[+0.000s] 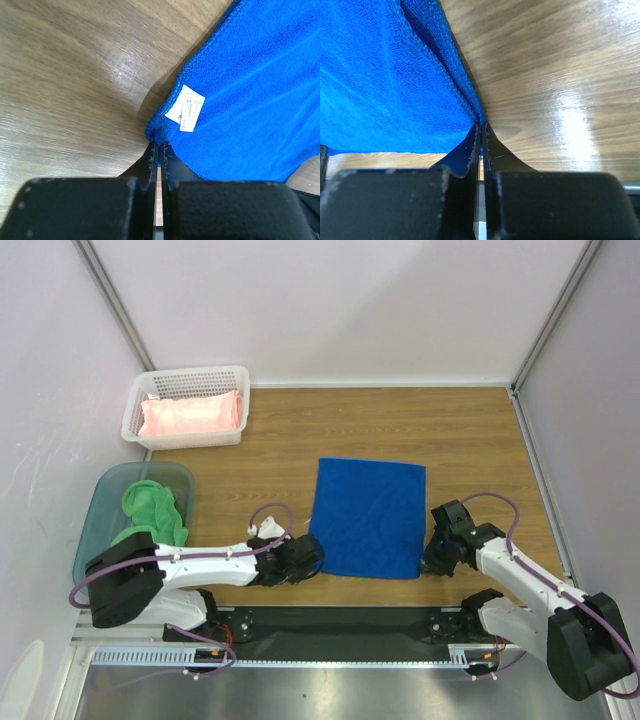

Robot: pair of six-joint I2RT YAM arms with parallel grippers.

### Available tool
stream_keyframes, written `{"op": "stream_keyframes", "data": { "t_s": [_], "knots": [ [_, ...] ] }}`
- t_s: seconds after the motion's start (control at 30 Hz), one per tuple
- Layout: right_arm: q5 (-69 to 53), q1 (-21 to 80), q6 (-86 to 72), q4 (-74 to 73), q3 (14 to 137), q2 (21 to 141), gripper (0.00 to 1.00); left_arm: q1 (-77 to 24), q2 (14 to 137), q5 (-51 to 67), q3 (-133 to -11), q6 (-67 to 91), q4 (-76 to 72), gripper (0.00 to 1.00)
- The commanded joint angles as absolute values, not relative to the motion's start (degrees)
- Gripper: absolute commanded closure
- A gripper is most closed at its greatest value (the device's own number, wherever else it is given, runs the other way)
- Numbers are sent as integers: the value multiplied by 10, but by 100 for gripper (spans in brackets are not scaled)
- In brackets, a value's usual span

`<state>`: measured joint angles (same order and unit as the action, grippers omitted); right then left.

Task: Fold and stack the towels
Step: Fold the towel

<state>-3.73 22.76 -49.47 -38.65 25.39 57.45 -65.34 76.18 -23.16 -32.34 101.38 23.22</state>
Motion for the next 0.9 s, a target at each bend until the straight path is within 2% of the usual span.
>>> {"op": "stream_keyframes", "data": {
  "t_s": [0.0, 0.4, 0.87],
  "knots": [
    [-31, 230, -496, -374, 256, 577, 100, -655, 755, -258, -344, 989, 276, 100],
    [-83, 214, -501, -413, 353, 586, 100, -652, 739, -358, -477, 912, 412, 100],
    [-126, 113, -463, -381, 502, 704, 100, -519, 803, -343, -614, 748, 408, 100]
  ]
}}
